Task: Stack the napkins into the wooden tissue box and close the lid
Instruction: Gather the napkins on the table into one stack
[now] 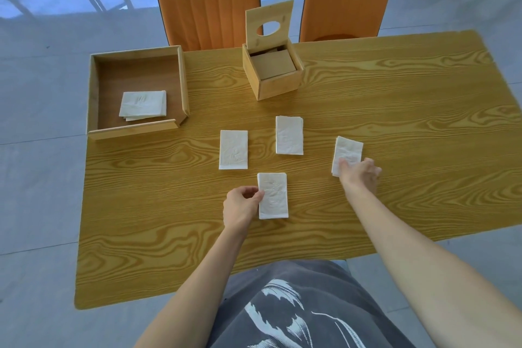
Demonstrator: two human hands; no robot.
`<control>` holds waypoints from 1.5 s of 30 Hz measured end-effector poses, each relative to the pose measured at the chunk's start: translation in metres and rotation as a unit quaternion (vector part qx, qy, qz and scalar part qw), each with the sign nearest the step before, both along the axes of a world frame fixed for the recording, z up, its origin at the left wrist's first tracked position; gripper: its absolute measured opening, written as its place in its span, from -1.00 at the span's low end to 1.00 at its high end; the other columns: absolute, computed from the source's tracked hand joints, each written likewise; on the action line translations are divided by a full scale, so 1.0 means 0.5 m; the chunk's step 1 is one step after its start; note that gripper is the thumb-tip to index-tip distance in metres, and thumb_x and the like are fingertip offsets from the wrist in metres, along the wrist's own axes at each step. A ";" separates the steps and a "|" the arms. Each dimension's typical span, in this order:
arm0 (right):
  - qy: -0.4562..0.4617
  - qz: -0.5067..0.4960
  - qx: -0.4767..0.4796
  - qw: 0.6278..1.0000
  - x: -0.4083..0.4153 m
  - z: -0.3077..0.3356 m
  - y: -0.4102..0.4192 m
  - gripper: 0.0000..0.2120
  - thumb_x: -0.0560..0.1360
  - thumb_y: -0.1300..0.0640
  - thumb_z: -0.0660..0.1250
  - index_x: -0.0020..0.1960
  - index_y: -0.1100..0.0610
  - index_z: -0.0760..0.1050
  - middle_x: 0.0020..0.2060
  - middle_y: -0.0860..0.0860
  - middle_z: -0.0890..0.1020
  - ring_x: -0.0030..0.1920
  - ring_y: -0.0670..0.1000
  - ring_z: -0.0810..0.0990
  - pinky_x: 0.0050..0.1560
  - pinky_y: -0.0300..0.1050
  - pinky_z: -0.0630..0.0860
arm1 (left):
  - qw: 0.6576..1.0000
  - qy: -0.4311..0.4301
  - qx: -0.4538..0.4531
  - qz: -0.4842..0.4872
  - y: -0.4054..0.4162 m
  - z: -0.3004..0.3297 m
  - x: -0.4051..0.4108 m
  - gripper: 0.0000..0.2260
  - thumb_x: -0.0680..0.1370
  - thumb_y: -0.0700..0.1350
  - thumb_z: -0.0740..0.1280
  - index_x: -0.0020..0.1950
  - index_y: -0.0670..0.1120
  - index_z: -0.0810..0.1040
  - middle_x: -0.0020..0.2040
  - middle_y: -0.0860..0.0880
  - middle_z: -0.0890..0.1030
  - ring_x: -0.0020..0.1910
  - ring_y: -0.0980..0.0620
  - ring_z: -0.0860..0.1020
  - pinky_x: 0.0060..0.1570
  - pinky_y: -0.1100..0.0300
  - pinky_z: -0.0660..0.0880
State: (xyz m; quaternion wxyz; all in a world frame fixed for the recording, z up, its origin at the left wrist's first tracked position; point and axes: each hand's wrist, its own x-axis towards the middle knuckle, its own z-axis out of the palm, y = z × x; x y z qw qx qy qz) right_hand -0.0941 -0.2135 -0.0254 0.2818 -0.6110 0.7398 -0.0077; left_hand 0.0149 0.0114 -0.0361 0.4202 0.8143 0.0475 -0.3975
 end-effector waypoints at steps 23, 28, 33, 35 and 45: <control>-0.306 0.004 0.073 0.949 -0.018 0.011 0.119 -0.74 0.57 0.04 0.32 -0.12 0.23 0.62 -0.25 0.04 0.65 -0.26 0.01 0.54 -0.26 -0.04 0.47 | 0.999 0.010 -0.026 0.034 0.002 -0.004 -0.005 -0.78 0.56 -0.02 0.40 0.14 -0.10 0.68 0.02 -0.02 0.71 0.02 0.01 0.67 0.10 0.05 0.60; -0.354 0.071 0.194 0.912 -0.002 0.019 0.191 -0.83 0.55 0.11 0.41 0.10 0.17 0.59 -0.09 0.05 0.72 -0.23 -0.11 0.67 -0.37 -0.34 0.50 | 0.999 0.010 -0.022 0.036 0.002 -0.006 -0.006 -0.79 0.56 -0.01 0.40 0.11 -0.07 0.69 0.00 0.00 0.72 0.00 0.00 0.67 0.12 0.00 0.60; -0.308 0.086 0.216 0.923 0.017 -0.009 0.230 -0.74 0.51 0.05 0.44 0.13 0.17 0.59 -0.07 0.04 0.73 -0.10 0.00 0.72 -0.26 -0.16 0.60 | 0.999 0.017 -0.024 0.030 0.002 -0.005 -0.003 -0.78 0.55 -0.01 0.39 0.12 -0.07 0.69 -0.01 -0.01 0.73 -0.01 0.00 0.68 0.12 -0.03 0.61; -0.245 0.127 0.178 0.944 0.022 -0.023 0.234 -0.72 0.46 -0.01 0.48 0.07 0.15 0.64 -0.09 0.01 0.73 -0.07 0.02 0.71 -0.13 -0.02 0.65 | 0.999 0.020 -0.022 0.031 0.003 -0.005 -0.002 -0.77 0.56 0.00 0.39 0.12 -0.07 0.69 -0.01 0.00 0.73 0.00 0.01 0.68 0.12 -0.02 0.60; -0.090 0.256 0.054 0.961 0.029 -0.009 0.221 -0.62 0.41 -0.17 0.47 0.11 0.03 0.55 -0.11 -0.08 0.66 -0.06 -0.01 0.63 -0.10 -0.05 0.56 | 1.000 -0.005 0.008 0.008 -0.003 -0.001 -0.001 -0.71 0.44 0.13 0.49 0.04 -0.03 0.69 -0.09 0.07 0.73 -0.08 0.05 0.69 0.02 0.00 0.64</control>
